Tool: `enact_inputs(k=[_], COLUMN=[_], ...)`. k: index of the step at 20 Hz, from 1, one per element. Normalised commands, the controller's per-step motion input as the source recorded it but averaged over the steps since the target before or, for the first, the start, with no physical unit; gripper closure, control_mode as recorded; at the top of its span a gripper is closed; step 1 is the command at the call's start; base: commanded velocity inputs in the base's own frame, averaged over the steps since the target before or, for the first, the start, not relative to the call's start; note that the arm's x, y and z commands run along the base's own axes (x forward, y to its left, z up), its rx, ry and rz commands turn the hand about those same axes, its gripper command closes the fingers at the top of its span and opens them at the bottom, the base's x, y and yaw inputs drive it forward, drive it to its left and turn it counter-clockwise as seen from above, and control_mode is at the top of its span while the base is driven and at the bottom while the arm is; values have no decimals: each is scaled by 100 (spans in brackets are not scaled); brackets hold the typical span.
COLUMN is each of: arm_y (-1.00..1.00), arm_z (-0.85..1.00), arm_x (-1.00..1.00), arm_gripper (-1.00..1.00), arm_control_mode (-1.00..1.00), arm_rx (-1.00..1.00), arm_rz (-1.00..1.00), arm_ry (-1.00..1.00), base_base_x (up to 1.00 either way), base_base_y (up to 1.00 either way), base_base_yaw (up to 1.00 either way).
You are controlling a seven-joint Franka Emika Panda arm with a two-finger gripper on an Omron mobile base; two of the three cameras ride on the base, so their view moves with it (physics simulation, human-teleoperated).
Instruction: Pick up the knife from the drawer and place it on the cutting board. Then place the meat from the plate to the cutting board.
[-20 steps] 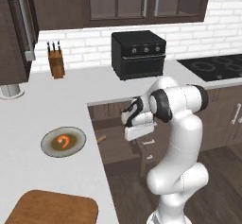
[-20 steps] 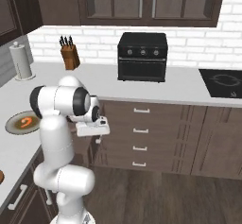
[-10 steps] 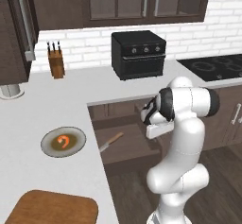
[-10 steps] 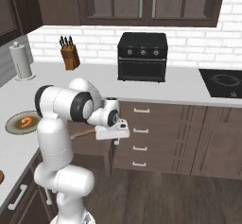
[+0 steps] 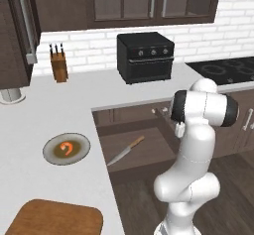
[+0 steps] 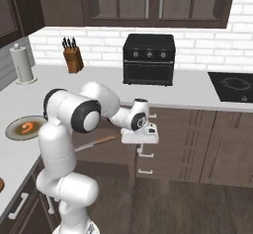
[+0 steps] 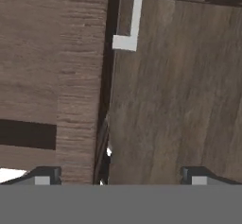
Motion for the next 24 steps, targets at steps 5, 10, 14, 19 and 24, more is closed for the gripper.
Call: enact_inputs(k=[5,10,14,19,24], arm_y=[-26,86,100,100,96], arm_z=[100,97,31,-4,-24], arm_x=[9,-6,-6,0,11], arm_gripper=[-100,-100,-100,-100,-100], arm_control_mode=[-100,-100,-100,-100,-100], arm_rx=[1,1,7,6,10], arm_rz=[-32,-34,-42,-53,-29], arm_ry=[-7,-13,-9,-3,6], base_base_x=[0,0,0,0,0], base_base_y=[0,0,0,0,0], base_base_yaw=[0,0,0,0,0])
